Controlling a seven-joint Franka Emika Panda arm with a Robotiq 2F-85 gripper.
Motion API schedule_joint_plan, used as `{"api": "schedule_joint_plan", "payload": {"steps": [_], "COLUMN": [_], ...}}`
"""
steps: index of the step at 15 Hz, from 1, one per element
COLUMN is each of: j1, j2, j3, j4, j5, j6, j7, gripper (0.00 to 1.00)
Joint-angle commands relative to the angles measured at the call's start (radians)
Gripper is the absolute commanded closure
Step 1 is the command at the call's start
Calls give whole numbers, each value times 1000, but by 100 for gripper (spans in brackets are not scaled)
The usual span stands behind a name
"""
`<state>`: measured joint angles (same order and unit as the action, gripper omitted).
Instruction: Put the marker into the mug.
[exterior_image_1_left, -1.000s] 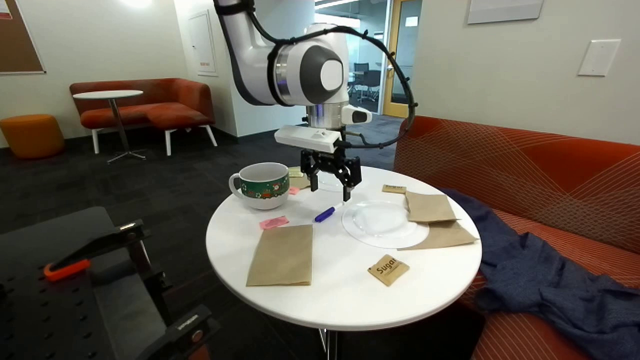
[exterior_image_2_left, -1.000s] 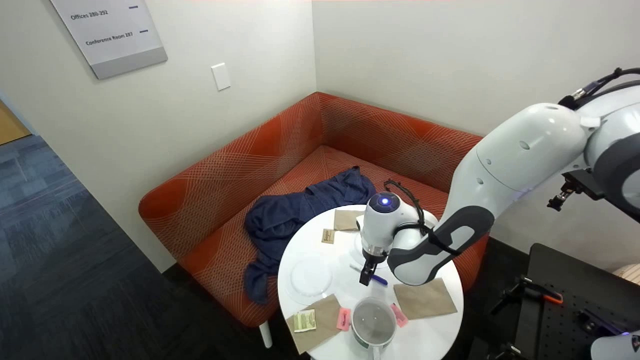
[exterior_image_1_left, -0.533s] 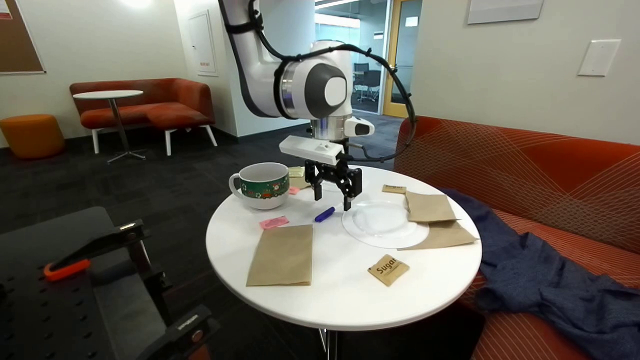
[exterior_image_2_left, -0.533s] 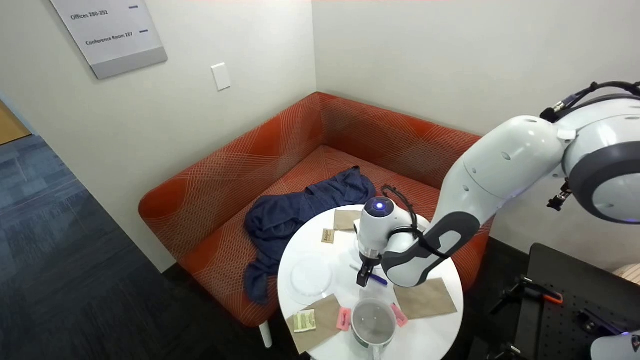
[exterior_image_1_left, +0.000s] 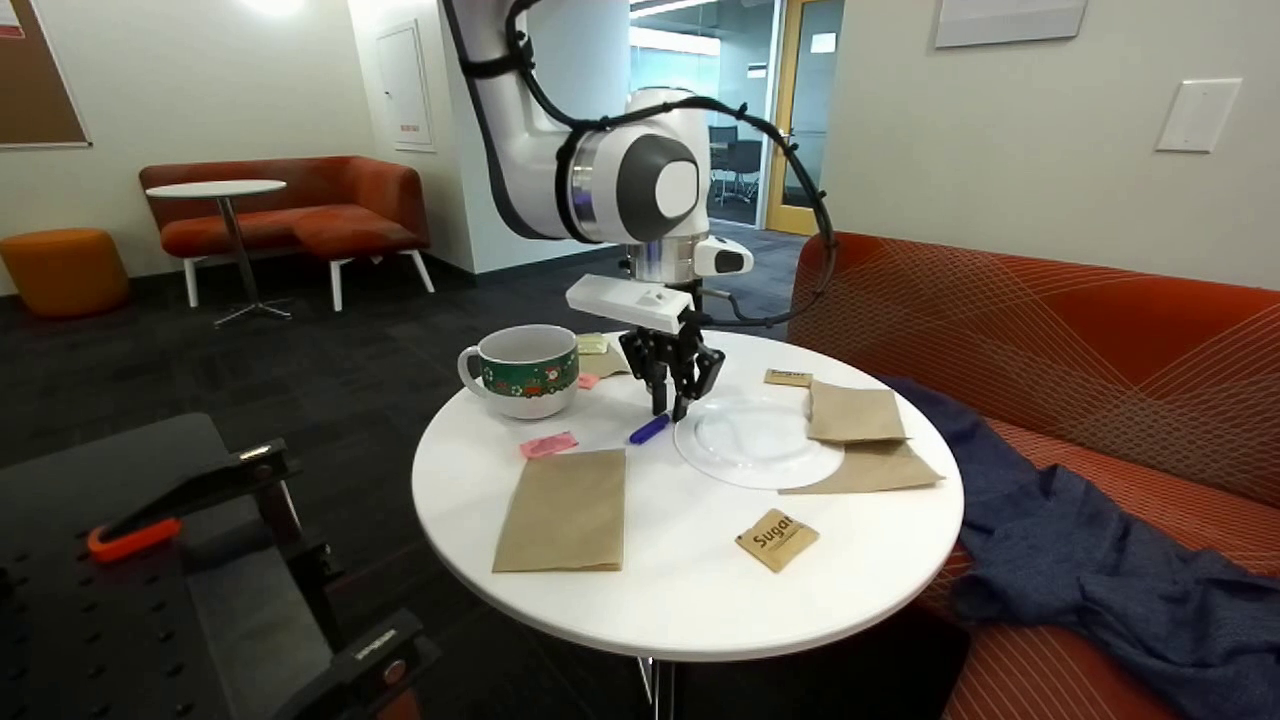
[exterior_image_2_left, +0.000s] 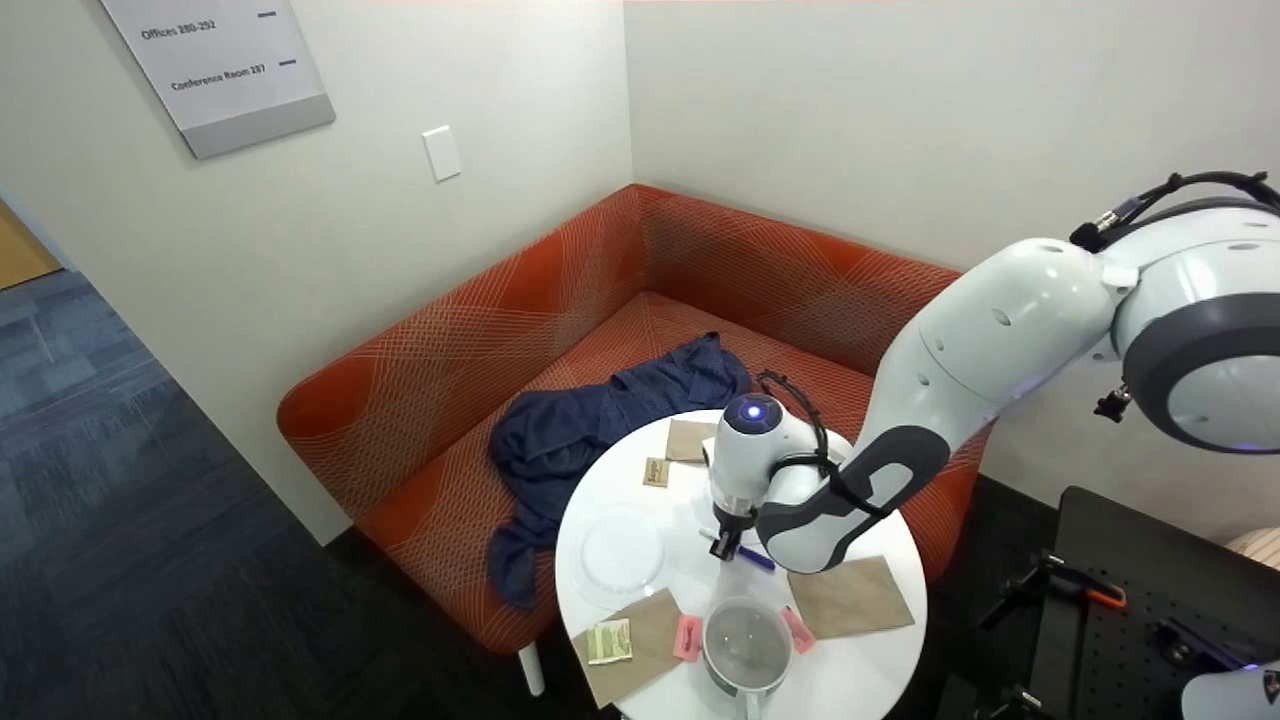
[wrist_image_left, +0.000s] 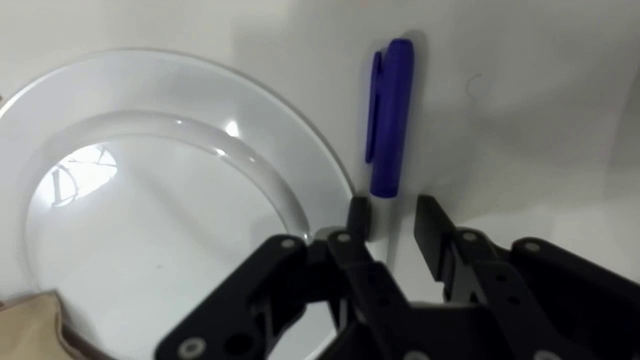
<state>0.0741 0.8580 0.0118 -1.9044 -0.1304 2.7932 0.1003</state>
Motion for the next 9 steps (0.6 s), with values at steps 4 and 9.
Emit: {"api": "schedule_joint_plan", "payload": {"steps": [4, 9], "j1": [11, 49], "j2": [-14, -103], "j3": [-11, -41], "j4": [-10, -90], "j5": [20, -9], "j6": [-1, 48], "j7": [-25, -19], "gripper": [97, 97]}}
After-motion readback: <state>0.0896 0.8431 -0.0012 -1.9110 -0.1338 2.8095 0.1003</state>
